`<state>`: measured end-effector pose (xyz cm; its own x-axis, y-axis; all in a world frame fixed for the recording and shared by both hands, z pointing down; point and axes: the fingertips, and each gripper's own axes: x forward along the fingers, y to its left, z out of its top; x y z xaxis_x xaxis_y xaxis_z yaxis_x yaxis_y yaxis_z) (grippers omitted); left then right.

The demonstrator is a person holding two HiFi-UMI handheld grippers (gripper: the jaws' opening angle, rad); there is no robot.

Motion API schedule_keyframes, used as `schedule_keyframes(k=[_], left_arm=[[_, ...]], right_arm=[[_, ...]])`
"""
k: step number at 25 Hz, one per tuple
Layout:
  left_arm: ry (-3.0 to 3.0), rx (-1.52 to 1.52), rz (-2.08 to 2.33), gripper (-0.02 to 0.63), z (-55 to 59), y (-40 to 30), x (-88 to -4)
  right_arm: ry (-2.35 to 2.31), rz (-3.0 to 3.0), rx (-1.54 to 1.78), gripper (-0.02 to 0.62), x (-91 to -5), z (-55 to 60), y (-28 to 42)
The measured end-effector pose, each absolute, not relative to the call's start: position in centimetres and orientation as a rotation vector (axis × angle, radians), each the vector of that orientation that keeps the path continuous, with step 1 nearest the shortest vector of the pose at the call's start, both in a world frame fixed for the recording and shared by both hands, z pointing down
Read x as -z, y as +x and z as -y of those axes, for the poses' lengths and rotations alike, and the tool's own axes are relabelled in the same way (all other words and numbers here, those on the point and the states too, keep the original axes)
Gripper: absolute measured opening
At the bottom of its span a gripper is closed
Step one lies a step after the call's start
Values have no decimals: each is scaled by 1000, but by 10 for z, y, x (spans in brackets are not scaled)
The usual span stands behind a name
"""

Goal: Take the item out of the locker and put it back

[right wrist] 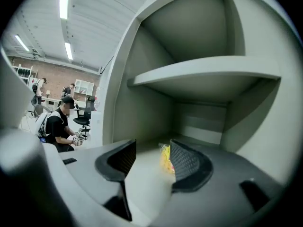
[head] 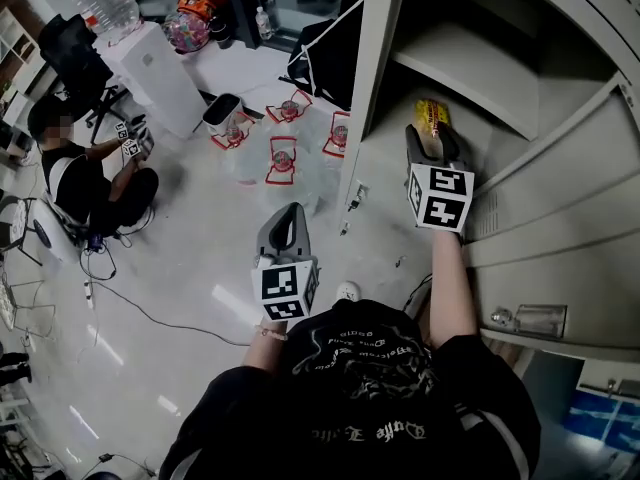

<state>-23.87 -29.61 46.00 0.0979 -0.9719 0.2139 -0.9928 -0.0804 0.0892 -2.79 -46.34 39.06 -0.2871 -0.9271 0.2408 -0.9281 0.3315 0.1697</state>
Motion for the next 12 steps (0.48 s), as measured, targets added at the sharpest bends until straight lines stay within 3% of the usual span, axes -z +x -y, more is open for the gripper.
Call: schedule_keyframes(k=[12], left_arm=[[2262, -112, 1873, 6, 250, -231, -451]], right_arm=[[1615, 2427, -41, 212, -369, 377, -49]])
